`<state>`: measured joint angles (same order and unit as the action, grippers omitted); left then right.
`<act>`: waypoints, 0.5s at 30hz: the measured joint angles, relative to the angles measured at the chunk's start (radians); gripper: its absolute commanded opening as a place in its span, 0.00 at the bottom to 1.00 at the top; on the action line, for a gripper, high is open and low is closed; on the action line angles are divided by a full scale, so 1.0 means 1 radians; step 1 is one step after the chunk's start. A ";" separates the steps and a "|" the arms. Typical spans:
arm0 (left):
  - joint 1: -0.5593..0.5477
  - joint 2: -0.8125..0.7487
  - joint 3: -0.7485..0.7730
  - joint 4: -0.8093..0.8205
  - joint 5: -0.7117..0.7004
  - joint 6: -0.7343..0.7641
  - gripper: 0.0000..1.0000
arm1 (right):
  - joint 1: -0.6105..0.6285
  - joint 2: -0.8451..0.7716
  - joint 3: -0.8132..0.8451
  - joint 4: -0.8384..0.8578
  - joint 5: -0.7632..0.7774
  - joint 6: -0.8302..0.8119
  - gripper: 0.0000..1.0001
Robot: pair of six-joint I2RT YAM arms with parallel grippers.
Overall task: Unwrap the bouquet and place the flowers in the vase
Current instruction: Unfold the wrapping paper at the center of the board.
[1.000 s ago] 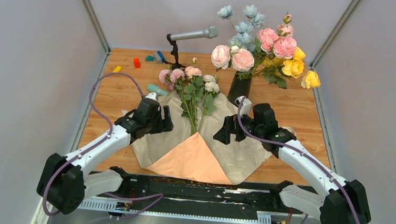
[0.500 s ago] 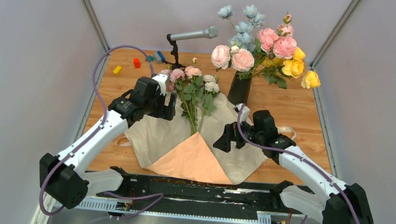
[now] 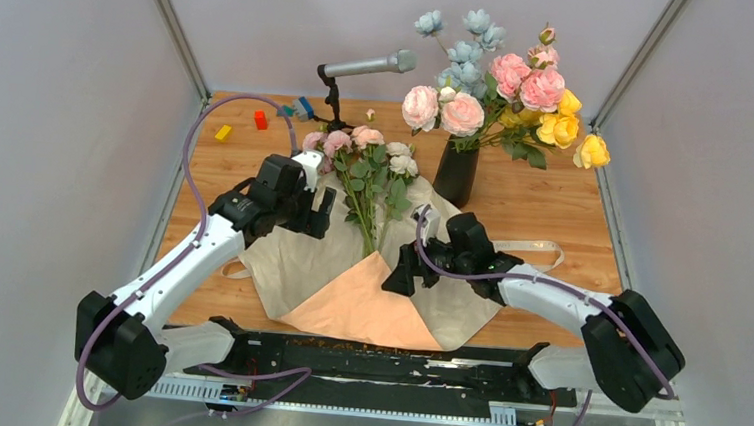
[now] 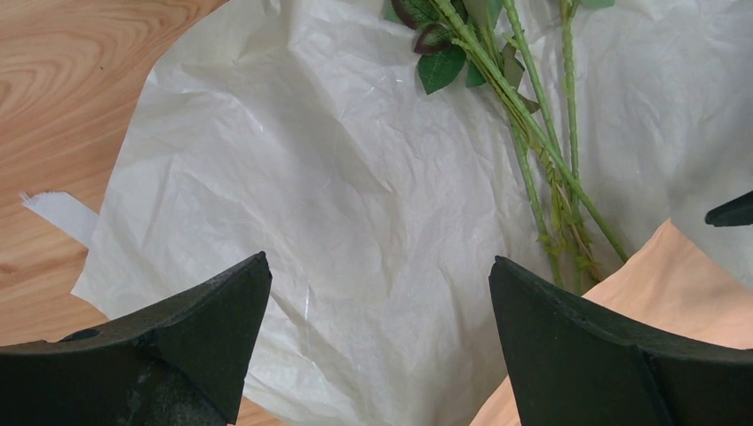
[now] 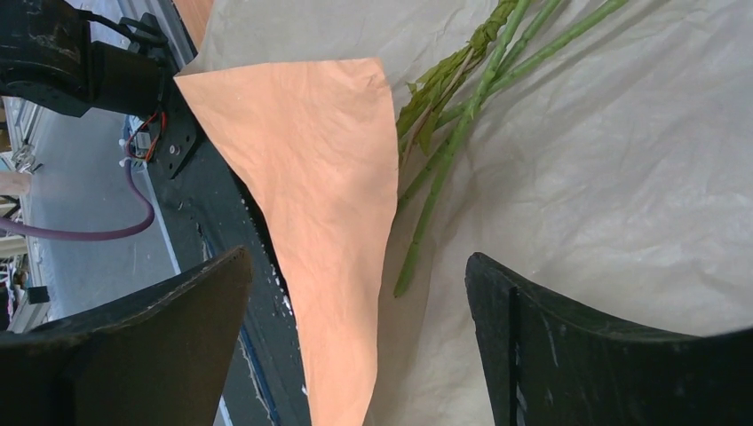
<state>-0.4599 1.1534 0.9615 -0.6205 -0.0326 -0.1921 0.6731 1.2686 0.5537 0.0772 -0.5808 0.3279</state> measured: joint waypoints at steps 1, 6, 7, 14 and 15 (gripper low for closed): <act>0.000 0.000 0.000 0.000 0.001 0.000 1.00 | 0.003 0.019 0.006 0.009 0.000 0.000 0.90; 0.000 0.000 0.000 0.000 0.002 0.001 1.00 | 0.024 0.133 0.070 0.060 0.004 -0.002 0.87; 0.000 0.000 0.000 0.000 0.002 0.001 1.00 | 0.028 0.150 0.081 0.069 0.003 -0.002 0.85; 0.000 0.003 0.000 0.000 0.002 0.001 1.00 | 0.069 0.203 0.121 0.094 -0.012 -0.008 0.59; 0.000 0.005 0.000 0.000 0.002 0.001 1.00 | 0.077 0.203 0.124 0.098 -0.015 -0.009 0.52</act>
<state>-0.4599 1.1580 0.9615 -0.6205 -0.0303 -0.1913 0.7498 1.4712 0.6781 0.1753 -0.5961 0.3191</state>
